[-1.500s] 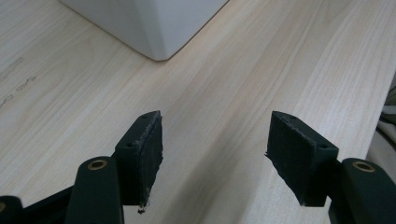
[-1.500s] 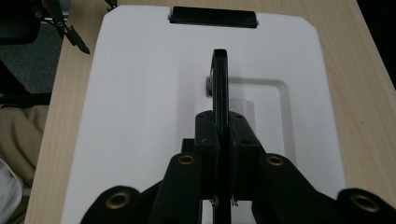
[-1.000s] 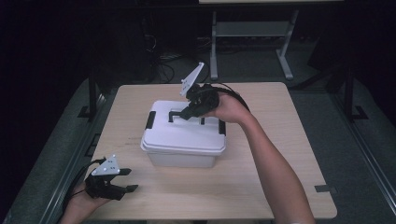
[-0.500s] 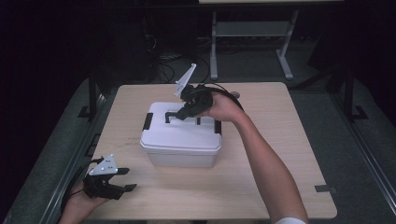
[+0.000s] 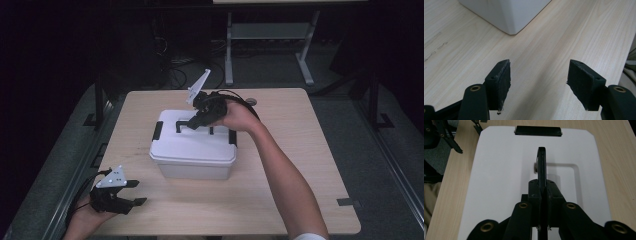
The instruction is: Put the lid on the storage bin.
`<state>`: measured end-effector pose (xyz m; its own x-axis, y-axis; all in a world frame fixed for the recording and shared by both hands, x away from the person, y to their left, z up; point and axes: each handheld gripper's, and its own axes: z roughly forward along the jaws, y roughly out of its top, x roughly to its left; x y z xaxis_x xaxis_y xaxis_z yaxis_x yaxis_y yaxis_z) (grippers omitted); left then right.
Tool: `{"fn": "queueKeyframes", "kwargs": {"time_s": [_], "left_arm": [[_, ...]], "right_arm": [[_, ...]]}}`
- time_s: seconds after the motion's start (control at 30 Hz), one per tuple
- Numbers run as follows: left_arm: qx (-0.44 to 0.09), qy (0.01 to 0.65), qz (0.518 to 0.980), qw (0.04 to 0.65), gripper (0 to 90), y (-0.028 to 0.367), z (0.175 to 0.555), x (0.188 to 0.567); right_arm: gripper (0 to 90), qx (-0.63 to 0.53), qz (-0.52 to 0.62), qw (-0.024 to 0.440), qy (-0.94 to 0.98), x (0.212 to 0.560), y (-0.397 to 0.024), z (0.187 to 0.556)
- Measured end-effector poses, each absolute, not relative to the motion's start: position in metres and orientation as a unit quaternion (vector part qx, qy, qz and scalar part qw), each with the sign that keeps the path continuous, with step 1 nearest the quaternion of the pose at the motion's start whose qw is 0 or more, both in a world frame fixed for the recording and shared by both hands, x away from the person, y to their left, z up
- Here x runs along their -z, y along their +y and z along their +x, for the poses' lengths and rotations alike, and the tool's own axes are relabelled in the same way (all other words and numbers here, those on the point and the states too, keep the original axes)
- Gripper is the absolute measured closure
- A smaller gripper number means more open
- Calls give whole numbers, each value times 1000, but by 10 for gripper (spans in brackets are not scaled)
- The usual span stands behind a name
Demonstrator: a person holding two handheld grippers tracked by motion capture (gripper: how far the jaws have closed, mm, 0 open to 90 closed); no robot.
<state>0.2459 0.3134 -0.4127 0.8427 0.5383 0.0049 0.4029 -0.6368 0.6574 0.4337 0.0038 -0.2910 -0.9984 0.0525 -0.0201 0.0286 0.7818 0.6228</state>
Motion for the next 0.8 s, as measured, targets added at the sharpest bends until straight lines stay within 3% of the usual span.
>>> {"fn": "queueKeyframes", "kwargs": {"time_s": [0.8], "left_arm": [[-100, 263, 898, 339, 337, 312, 249, 411]], "right_arm": [[814, -341, 30, -4, 940, 299, 7, 437]]}}
